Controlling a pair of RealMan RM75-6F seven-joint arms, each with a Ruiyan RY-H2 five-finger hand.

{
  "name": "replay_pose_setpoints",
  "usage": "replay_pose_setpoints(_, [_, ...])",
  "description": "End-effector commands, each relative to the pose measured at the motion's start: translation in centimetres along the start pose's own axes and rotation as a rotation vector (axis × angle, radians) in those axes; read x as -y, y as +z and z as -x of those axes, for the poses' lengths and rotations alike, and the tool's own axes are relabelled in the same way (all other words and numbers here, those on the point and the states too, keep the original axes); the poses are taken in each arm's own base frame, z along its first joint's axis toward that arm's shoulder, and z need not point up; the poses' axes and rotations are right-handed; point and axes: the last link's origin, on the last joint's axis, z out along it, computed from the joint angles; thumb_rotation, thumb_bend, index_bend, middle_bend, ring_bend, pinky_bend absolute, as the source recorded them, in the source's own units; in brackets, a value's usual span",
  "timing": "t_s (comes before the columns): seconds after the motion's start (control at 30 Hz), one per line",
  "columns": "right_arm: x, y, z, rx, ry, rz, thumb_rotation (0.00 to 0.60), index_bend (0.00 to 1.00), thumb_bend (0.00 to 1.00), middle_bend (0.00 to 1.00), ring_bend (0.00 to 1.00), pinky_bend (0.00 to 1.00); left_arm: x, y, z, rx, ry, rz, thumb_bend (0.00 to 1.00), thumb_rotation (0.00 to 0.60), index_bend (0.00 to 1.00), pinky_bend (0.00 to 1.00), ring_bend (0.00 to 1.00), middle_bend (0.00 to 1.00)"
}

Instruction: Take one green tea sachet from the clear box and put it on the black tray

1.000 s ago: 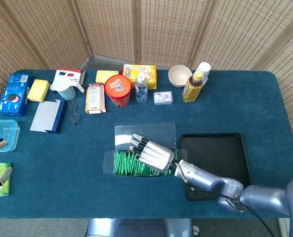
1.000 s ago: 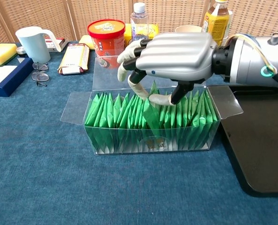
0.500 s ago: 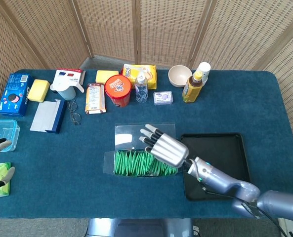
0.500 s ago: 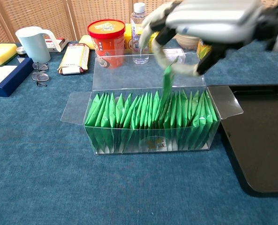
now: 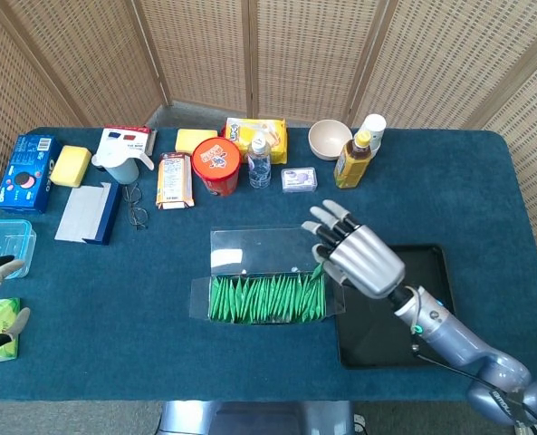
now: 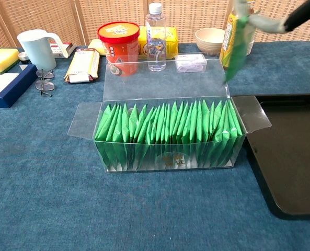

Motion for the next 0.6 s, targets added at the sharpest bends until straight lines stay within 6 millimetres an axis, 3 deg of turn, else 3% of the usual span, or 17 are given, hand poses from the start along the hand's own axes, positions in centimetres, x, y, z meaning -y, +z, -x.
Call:
replay_pose_setpoints(0.03, [-1.1,-0.9,0.1,0.008,-0.010,0.042,0.600,0.64,0.53,0.24,0.09,0.08,0.0,0.0,0.0,-0.001,0.000,0.001,0.30,0.600,0.19,0.25,0.14,0.18])
replay_pose_setpoints(0.4, [-5.6,-5.0,2.5,0.096,-0.032,0.220,0.600,0.63,0.53,0.23,0.09,0.08,0.0,-0.2,-0.1,-0.001,0.004,0.001,0.30,0.600,0.19,0.25,0.14,0.18])
replay_pose_setpoints(0.6, [-7.2,-6.3,3.7,0.138,-0.044,0.281,0.600,0.60,0.53,0.22,0.08,0.08,-0.1,-0.4,-0.3,-0.004,0.008,0.001,0.30,0.600,0.19,0.25,0.14,0.18])
